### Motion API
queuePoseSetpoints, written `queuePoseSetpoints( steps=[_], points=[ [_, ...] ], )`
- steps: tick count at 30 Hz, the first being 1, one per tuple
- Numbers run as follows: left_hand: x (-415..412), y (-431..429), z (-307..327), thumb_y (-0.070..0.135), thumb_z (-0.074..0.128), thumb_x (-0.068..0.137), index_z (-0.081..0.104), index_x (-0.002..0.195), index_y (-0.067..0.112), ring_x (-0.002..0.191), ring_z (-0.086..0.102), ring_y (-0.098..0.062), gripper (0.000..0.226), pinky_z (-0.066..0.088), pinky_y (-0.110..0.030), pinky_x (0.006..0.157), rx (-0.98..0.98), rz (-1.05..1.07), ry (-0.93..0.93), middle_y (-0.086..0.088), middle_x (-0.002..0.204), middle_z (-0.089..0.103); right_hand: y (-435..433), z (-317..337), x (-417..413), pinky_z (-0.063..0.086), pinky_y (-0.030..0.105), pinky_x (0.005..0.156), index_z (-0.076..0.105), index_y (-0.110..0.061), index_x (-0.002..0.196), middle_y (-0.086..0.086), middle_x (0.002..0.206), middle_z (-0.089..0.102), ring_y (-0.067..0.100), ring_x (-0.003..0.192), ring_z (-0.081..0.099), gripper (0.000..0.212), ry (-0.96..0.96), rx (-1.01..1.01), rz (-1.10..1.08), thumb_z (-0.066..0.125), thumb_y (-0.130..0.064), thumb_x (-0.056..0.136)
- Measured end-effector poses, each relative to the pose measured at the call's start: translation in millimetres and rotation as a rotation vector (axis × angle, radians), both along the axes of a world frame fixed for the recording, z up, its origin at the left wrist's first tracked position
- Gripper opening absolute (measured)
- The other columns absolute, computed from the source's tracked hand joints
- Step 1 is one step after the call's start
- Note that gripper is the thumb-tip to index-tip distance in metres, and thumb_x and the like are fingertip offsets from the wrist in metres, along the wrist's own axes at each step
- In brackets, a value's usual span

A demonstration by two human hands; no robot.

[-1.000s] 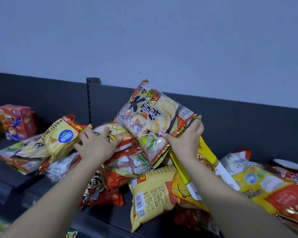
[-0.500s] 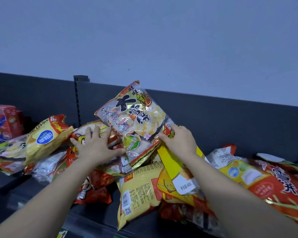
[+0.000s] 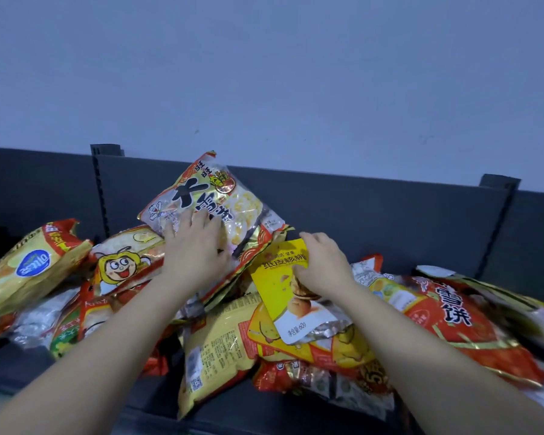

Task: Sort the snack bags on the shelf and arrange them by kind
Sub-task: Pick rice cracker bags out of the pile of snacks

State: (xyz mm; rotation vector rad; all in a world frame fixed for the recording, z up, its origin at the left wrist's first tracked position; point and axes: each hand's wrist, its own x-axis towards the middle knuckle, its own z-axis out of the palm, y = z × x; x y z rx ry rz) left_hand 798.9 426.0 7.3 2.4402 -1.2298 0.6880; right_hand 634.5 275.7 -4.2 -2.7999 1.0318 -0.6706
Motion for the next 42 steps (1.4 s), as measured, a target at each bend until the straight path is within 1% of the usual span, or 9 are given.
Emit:
queuePoseSetpoints(
  steps=[3,6,14,17,20,27,31,37,42],
  points=[
    [-24.8,-17.3,6.8,0.041,0.055,0.089,0.046,0.132,0.021,0.145,0.016,-0.025,0.048,0.014,-0.053,0.115,0.027,-0.101,-0.082,-0.001,0.149,0.035,-3.6,3.0,-22.9,0.036,0.040,0.102,0.041,-0.019,0.142,0.006,0.142,0.041,0.027,0.130,0.038,0.058,0.088,-0.098,-0.062,0.061,-0.036,0.090],
    [-52.4,-33.7,10.0,0.040,0.053,0.091,0.041,0.139,0.018,0.145,0.017,-0.023,0.054,0.014,-0.048,0.116,0.061,-0.190,-0.143,0.000,0.151,0.034,-6.0,7.7,-50.4,0.035,0.039,0.101,0.043,-0.021,0.141,0.005,0.139,0.045,0.028,0.129,0.039,0.056,0.143,-0.141,-0.119,0.059,-0.037,0.090],
    [-130.1,-80.4,12.7,0.035,0.055,0.088,0.053,0.125,0.018,0.131,0.040,-0.019,0.042,0.034,-0.036,0.102,0.107,-0.406,-0.250,0.004,0.133,0.054,-17.1,24.4,-139.6,0.034,0.040,0.101,0.052,-0.022,0.133,0.006,0.132,0.051,0.028,0.126,0.041,0.046,0.169,-0.157,-0.274,0.055,-0.037,0.089],
    [-168.9,-98.7,18.3,0.034,0.054,0.088,0.055,0.118,0.017,0.125,0.044,-0.020,0.034,0.039,-0.034,0.095,0.115,-0.462,-0.258,0.003,0.125,0.057,-23.5,30.8,-181.6,0.035,0.041,0.100,0.054,-0.022,0.132,0.006,0.131,0.053,0.028,0.126,0.042,0.047,0.159,-0.156,-0.317,0.053,-0.047,0.091],
    [-214.8,-116.5,23.8,0.031,0.052,0.088,0.055,0.111,0.018,0.123,0.045,-0.020,0.026,0.040,-0.034,0.090,0.122,-0.492,-0.284,0.003,0.120,0.058,-31.4,35.1,-229.7,0.036,0.041,0.099,0.055,-0.022,0.130,0.006,0.130,0.054,0.028,0.124,0.044,0.042,0.174,-0.182,-0.361,0.049,-0.044,0.095],
    [-334.0,-154.4,24.6,0.028,0.050,0.089,0.055,0.119,0.019,0.124,0.045,-0.020,0.031,0.039,-0.035,0.094,0.114,-0.587,-0.275,0.002,0.126,0.057,-50.2,33.9,-361.4,0.036,0.040,0.097,0.052,-0.023,0.132,0.006,0.130,0.052,0.029,0.124,0.043,0.045,0.265,-0.141,-0.487,0.052,-0.042,0.091],
    [-392.8,-170.1,19.4,0.025,0.050,0.088,0.054,0.112,0.019,0.121,0.047,-0.020,0.025,0.040,-0.034,0.088,0.136,-0.611,-0.259,0.002,0.119,0.058,-54.9,28.5,-426.9,0.036,0.039,0.097,0.051,-0.025,0.132,0.005,0.130,0.051,0.027,0.124,0.043,0.047,0.302,-0.106,-0.535,0.057,-0.041,0.088],
    [-491.3,-194.9,13.3,0.038,0.057,0.085,0.053,0.113,0.019,0.123,0.046,-0.021,0.034,0.040,-0.034,0.088,0.202,-0.687,-0.246,0.001,0.121,0.056,-70.2,15.6,-531.5,0.036,0.038,0.101,0.053,-0.024,0.130,0.006,0.133,0.052,0.028,0.127,0.043,0.046,0.311,-0.058,-0.621,0.059,-0.042,0.088],
    [-549.0,-228.0,6.7,0.026,0.052,0.088,0.054,0.110,0.020,0.121,0.046,-0.020,0.023,0.040,-0.033,0.088,0.175,-0.769,-0.263,0.003,0.119,0.057,-89.5,2.9,-591.6,0.040,0.039,0.101,0.051,-0.025,0.136,0.005,0.136,0.050,0.027,0.129,0.043,0.050,0.318,-0.003,-0.680,0.058,-0.042,0.089]
  ],
)
